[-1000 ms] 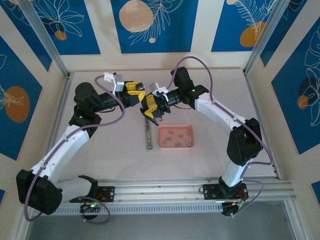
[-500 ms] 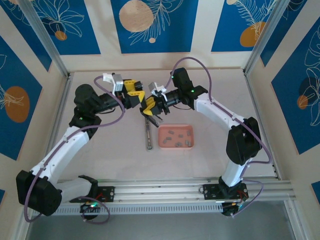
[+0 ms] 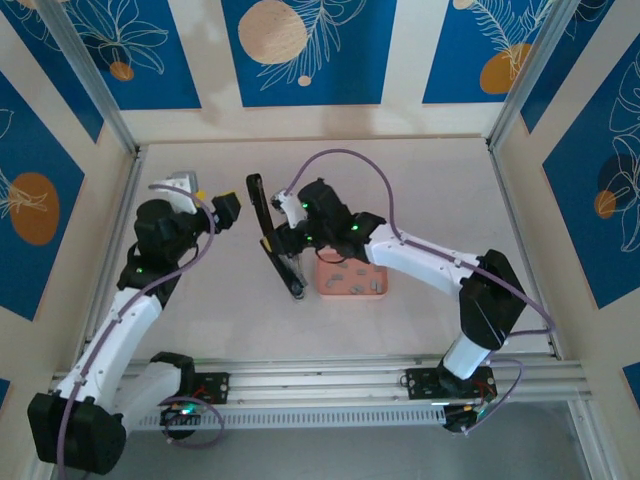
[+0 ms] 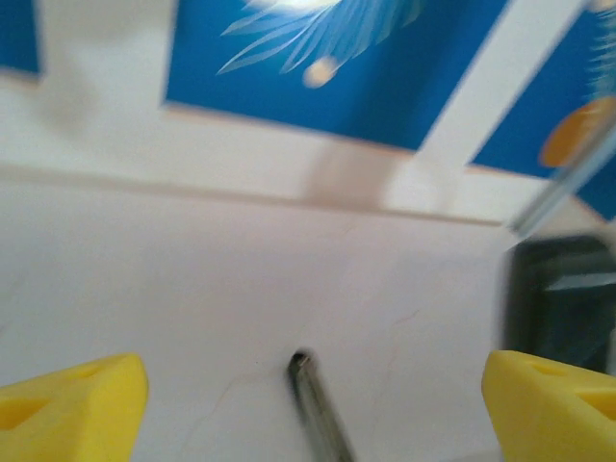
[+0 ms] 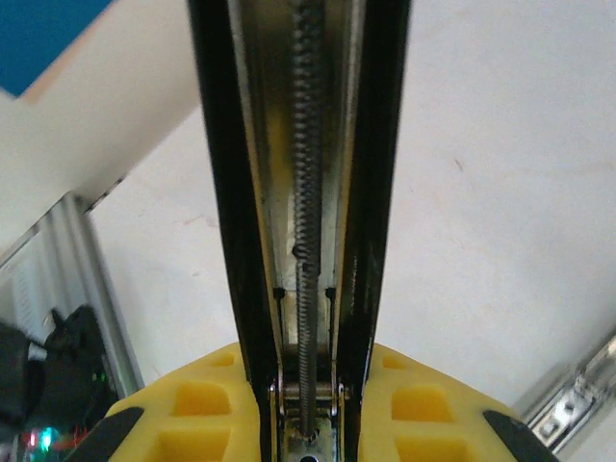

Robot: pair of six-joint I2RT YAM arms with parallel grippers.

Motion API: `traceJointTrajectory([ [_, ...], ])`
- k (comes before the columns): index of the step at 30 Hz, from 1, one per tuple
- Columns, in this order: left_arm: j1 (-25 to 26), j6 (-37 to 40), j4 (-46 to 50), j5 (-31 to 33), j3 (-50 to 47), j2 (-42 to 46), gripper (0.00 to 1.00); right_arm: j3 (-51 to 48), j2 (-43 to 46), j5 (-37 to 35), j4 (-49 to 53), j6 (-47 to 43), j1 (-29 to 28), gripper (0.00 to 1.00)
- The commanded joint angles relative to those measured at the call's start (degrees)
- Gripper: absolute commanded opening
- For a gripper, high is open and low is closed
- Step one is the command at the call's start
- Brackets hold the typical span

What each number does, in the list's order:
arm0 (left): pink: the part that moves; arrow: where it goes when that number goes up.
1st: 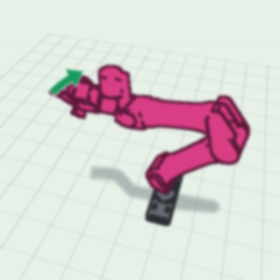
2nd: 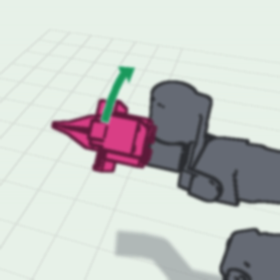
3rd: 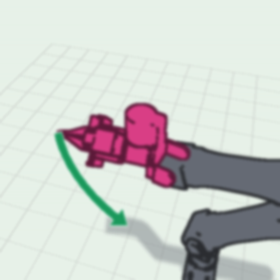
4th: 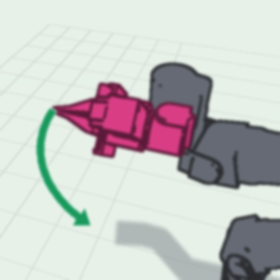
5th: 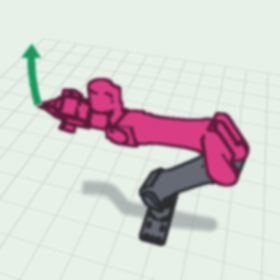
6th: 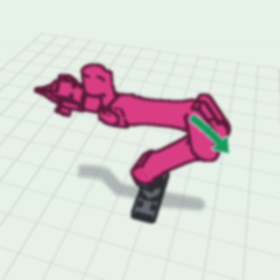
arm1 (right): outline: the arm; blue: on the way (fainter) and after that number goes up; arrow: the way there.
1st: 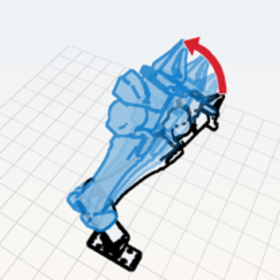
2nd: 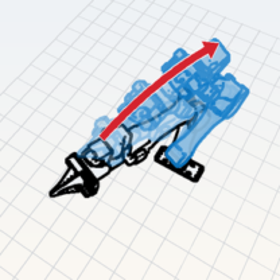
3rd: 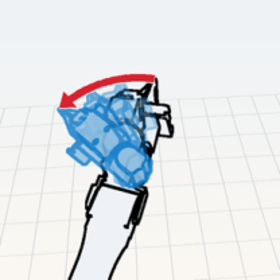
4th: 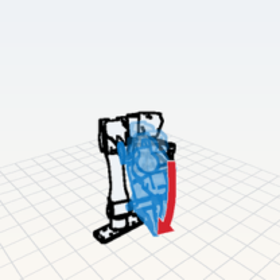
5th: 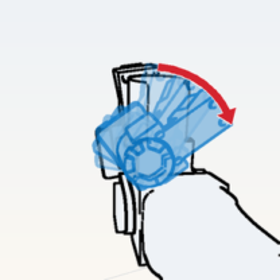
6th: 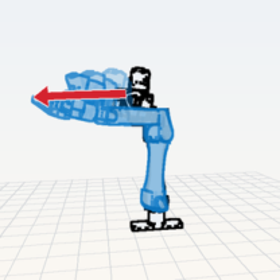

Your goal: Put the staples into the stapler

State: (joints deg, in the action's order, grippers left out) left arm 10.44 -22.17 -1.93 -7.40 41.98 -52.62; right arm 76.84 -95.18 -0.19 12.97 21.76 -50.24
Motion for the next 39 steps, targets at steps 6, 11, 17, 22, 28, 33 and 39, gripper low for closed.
traceJointTrajectory([
  [6,-1.6,-6.2,11.4,14.3,-4.2,1.7,0.88,13.2,-11.2,-21.9,11.6,24.0,-4.0,0.00],
  [11,-2.0,-6.3,13.8,15.7,-6.5,2.2,0.89,20.2,-19.2,-21.3,15.6,27.0,-4.6,0.00],
  [17,-2.4,-6.9,12.2,15.7,-10.4,4.7,0.89,26.7,-26.6,-22.1,20.6,27.3,-4.8,0.00],
  [22,-2.5,-6.8,11.8,15.3,-11.5,4.6,0.89,30.2,-30.6,-22.1,22.6,28.0,-4.4,0.00],
  [28,-2.7,-6.4,11.0,14.4,-11.8,4.0,0.90,32.4,-33.6,-23.2,24.5,29.7,-4.0,0.03],
  [33,-2.7,-6.6,10.8,14.0,-11.7,3.2,0.90,33.2,-34.7,-22.9,25.7,31.2,-3.9,0.18],
  [39,-2.8,-6.8,10.5,13.4,-11.7,2.7,0.90,33.4,-36.1,-19.8,25.1,32.0,-3.5,0.38],
])
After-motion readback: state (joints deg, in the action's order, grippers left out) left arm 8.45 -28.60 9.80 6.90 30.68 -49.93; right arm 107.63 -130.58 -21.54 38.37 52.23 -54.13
